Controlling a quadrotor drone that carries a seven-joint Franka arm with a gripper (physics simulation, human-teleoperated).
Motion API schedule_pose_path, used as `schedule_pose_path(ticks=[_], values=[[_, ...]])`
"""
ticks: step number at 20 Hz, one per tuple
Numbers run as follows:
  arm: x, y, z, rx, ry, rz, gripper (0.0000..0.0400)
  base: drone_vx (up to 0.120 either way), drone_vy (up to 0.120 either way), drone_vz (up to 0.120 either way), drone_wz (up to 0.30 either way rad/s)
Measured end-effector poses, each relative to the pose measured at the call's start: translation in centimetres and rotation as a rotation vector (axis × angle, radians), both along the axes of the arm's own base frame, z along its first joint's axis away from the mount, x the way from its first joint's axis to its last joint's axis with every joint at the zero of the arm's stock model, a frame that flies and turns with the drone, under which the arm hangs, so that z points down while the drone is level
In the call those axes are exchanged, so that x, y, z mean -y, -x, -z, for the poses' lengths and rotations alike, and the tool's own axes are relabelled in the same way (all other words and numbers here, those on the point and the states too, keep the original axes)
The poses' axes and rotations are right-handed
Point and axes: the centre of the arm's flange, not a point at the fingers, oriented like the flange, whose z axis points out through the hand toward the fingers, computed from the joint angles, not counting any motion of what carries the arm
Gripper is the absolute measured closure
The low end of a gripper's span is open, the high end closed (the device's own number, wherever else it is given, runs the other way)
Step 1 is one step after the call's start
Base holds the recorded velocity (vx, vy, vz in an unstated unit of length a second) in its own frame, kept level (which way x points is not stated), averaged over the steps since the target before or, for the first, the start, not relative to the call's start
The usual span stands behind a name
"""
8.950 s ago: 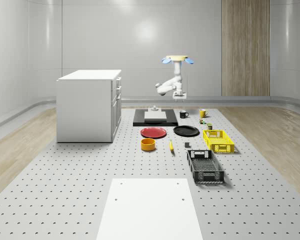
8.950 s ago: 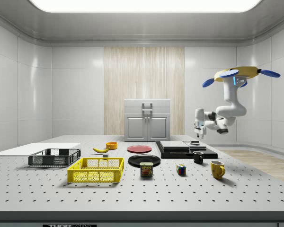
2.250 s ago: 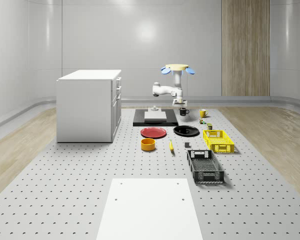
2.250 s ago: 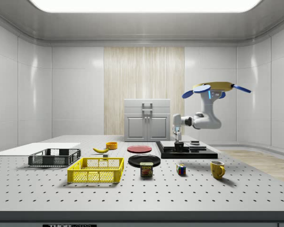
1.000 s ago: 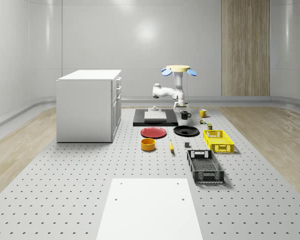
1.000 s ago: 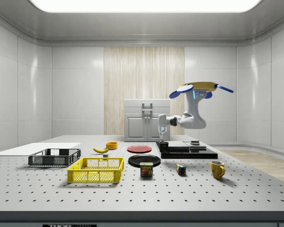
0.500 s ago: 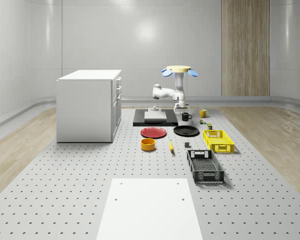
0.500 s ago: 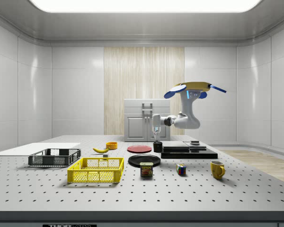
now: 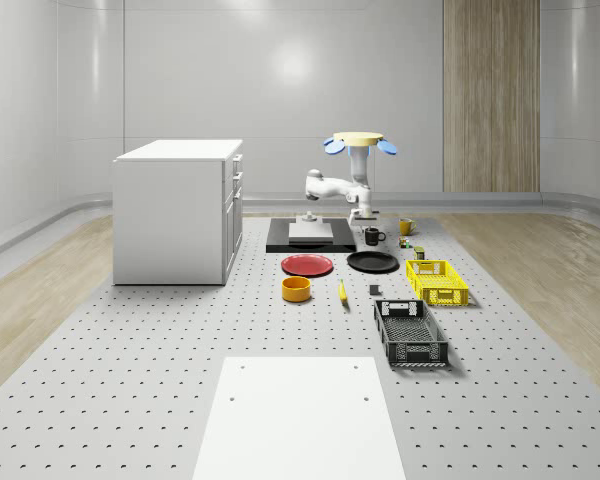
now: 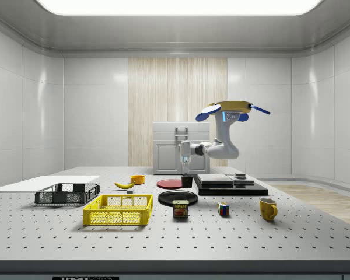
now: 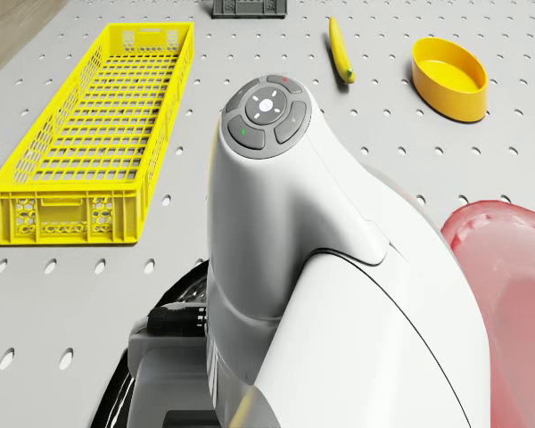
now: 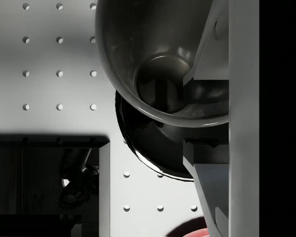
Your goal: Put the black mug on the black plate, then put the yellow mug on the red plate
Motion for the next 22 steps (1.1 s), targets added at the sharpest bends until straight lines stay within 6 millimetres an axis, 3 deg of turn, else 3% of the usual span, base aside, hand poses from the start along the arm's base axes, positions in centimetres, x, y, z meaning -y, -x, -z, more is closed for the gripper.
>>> schedule_pose_path(ticks=[9,17,22], values=[[0.0,0.0,0.0,0.000,0.000,0.000,0.0300,0.116,0.000,0.000,0.000],[0.0,0.0,-0.1,0.000,0.000,0.000,0.0300,0.000,0.000,-0.050,0.000],[0.0,0.0,-1.6,0.000,0.000,0.000,0.0300,0.000,0.000,0.000,0.000]])
